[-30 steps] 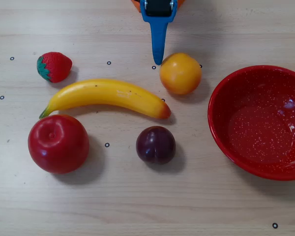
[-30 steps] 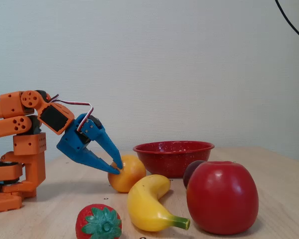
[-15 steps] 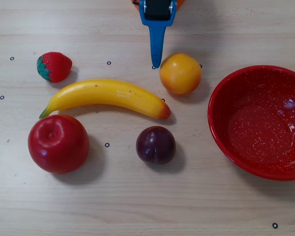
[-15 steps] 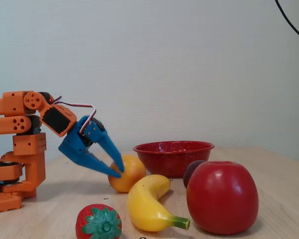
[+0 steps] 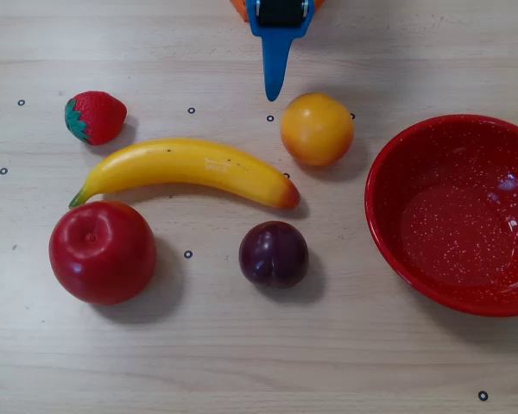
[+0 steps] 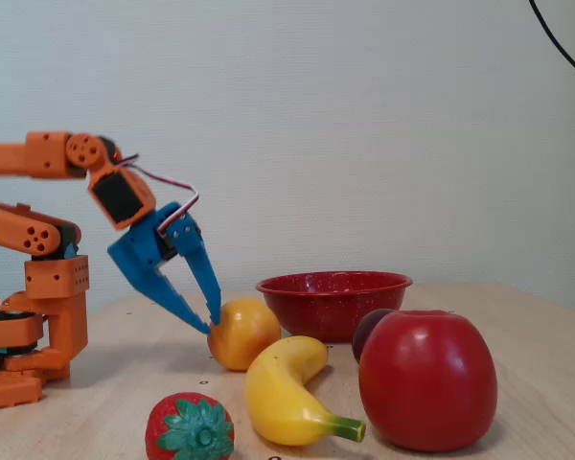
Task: Put the banana in the red bowl.
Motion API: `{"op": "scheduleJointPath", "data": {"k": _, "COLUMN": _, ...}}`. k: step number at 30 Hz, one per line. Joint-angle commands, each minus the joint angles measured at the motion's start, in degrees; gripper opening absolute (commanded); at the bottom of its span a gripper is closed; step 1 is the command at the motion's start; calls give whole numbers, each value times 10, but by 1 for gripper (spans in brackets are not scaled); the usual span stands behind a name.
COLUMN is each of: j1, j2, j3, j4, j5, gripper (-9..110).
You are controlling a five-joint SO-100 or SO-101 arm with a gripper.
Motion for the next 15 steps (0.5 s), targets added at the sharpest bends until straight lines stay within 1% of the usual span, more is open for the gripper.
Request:
{"op": "scheduleJointPath", "data": {"k": 1, "j1": -12, "j2": -26, "j3": -106, "j4": 27, "j5": 5, "gripper": 0}}
{"op": "scheduleJointPath", "data": {"k": 9, "j1": -47, "j2": -124, "j3": -259, "j4": 136, "j5": 29, "gripper": 0}}
{"op": "scheduleJointPath", "data": {"k": 15, "j1": -92, "j2": -234, "j3": -374, "j4": 221, "j5": 77, "gripper": 2}}
